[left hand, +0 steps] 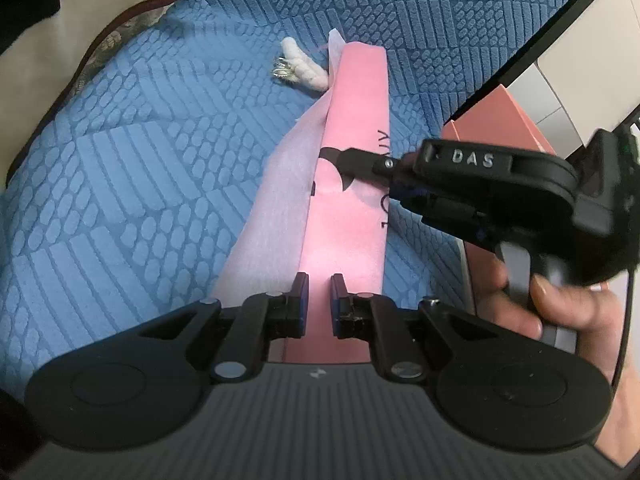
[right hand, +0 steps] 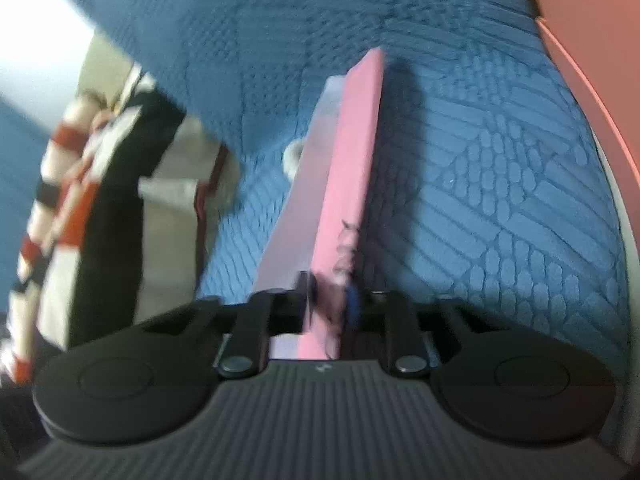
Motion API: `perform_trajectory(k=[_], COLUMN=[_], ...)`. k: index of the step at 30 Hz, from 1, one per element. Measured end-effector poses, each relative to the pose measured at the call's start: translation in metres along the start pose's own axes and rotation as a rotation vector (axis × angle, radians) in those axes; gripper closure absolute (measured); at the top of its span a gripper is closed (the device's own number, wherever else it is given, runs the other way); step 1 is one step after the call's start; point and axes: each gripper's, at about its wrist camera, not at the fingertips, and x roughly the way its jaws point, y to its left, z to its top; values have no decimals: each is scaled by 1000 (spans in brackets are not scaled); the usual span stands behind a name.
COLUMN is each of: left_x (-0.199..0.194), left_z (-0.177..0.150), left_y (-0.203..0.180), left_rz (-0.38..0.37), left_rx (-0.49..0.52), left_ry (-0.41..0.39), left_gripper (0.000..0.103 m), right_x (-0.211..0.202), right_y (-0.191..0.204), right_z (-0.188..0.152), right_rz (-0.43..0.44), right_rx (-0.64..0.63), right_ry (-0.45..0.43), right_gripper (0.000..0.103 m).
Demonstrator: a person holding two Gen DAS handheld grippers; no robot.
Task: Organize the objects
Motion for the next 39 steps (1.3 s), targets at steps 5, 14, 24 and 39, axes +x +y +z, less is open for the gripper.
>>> perform_trajectory(k=[5,14,24,39], left_x=[-2,-3,-6,-15], left_z=[3,1,2,3], left_y=[-1,-3,-11,-15], left_rz=[-5,-15,12,17], left_rx=[4,19,34,78], left_ry=[13,33,33,23], left_gripper=[89,84,61,43], right_x=[-7,-16,-23,-31], right_y=[6,13,8,14], right_z=[-4,-13,-16,-27], right_rz=[-35,-87,-101,-145], right_rx=[-21,-63,-74,-60], right_ry=[-10,-3,12,14], right_gripper=[95,95,94,94])
